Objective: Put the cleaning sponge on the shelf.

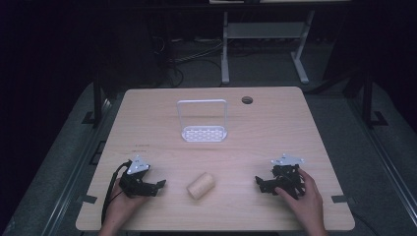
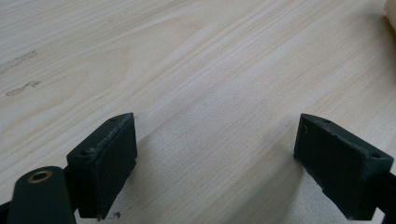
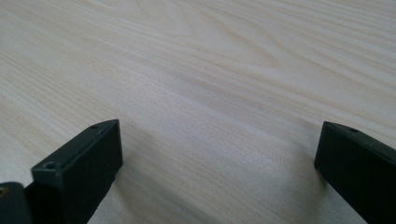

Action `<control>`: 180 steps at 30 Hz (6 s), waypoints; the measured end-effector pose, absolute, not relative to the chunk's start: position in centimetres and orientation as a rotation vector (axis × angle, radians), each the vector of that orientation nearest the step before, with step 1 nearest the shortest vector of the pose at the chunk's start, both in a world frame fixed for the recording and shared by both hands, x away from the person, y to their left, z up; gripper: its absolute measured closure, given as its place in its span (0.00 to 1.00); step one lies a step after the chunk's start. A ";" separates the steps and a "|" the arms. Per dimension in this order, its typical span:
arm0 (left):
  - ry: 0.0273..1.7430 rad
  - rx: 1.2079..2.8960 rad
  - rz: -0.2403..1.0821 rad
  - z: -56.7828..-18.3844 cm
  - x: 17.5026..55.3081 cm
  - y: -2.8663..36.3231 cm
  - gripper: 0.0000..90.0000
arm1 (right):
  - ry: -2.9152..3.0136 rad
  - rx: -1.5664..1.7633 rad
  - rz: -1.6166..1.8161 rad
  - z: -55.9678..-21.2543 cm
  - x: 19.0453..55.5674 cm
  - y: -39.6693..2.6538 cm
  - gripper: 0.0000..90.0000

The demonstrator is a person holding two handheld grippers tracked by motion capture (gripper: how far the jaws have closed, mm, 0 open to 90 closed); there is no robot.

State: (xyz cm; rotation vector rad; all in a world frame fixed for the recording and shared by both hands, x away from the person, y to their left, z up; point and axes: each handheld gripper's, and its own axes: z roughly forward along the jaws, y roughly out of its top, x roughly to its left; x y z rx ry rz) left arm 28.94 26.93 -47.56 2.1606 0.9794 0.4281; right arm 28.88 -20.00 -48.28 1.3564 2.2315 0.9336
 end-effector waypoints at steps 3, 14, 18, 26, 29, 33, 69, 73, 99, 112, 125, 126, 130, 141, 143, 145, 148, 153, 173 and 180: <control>0.979 2.162 0.428 -47.6 28.9 26.9 0.14 | 2.232 1.356 0.934 -48.3 28.9 -20.0 0.01; 0.981 2.159 0.428 -47.5 28.9 26.9 0.15 | 2.232 1.357 0.933 -48.3 28.9 -20.0 0.01; 0.975 2.158 0.425 -47.2 28.9 26.9 0.15 | 2.232 1.356 0.933 -48.3 28.9 -20.0 0.01; 0.962 2.145 0.406 -46.3 28.6 26.6 0.16 | 2.232 1.357 0.933 -48.3 28.9 -20.0 0.01; 0.956 2.149 0.398 -46.0 28.5 26.4 0.16 | 2.231 1.357 0.933 -48.3 28.9 -20.0 0.01; 0.947 2.150 0.389 -45.6 28.3 26.0 0.16 | 2.232 1.356 0.933 -48.3 28.9 -20.0 0.01; 0.814 2.150 0.284 -42.9 27.2 21.2 0.16 | 2.234 1.354 0.933 -48.3 28.9 -20.0 0.01; 0.792 2.158 0.275 -42.6 27.1 20.4 0.16 | 2.233 1.354 0.933 -48.3 28.9 -20.0 0.01; 0.719 2.168 0.194 -42.7 27.1 16.6 0.16 | 2.233 1.354 0.933 -48.3 28.9 -20.0 0.01; 0.705 2.195 0.190 -43.3 27.9 14.9 0.16 | 2.232 1.355 0.932 -48.3 28.9 -20.0 0.01; 0.692 2.242 0.198 -44.7 27.7 13.6 0.16 | 2.235 1.352 0.933 -48.3 28.8 -20.0 0.01; 0.694 2.242 0.200 -44.7 27.7 13.6 0.16 | 2.235 1.353 0.933 -48.3 28.8 -20.0 0.01; 0.690 2.260 0.209 -45.0 27.7 13.5 0.16 | 2.235 1.353 0.934 -48.3 28.8 -20.0 0.01; 0.683 2.300 0.217 -46.0 27.6 12.8 0.21 | 2.235 1.353 0.934 -48.3 28.8 -20.0 0.01; 0.683 2.302 0.216 -46.0 27.6 12.8 0.23 | 2.235 1.354 0.934 -48.3 28.8 -20.0 0.01; 0.685 2.306 0.215 -46.1 27.6 12.8 0.25 | 2.235 1.353 0.933 -48.3 28.8 -20.0 0.01; 0.684 2.312 0.214 -46.1 27.6 12.8 0.28 | 2.235 1.352 0.933 -48.3 28.8 -20.0 0.01; 0.685 2.306 0.207 -46.1 27.6 12.9 0.35 | 2.235 1.352 0.933 -48.3 28.8 -20.0 0.01; 0.687 2.298 0.197 -45.7 27.7 13.3 0.45 | 2.235 1.352 0.933 -48.3 28.8 -20.0 0.01; 0.677 2.283 0.192 -45.1 27.7 13.9 0.45 | 2.235 1.352 0.933 -48.3 28.8 -20.0 0.01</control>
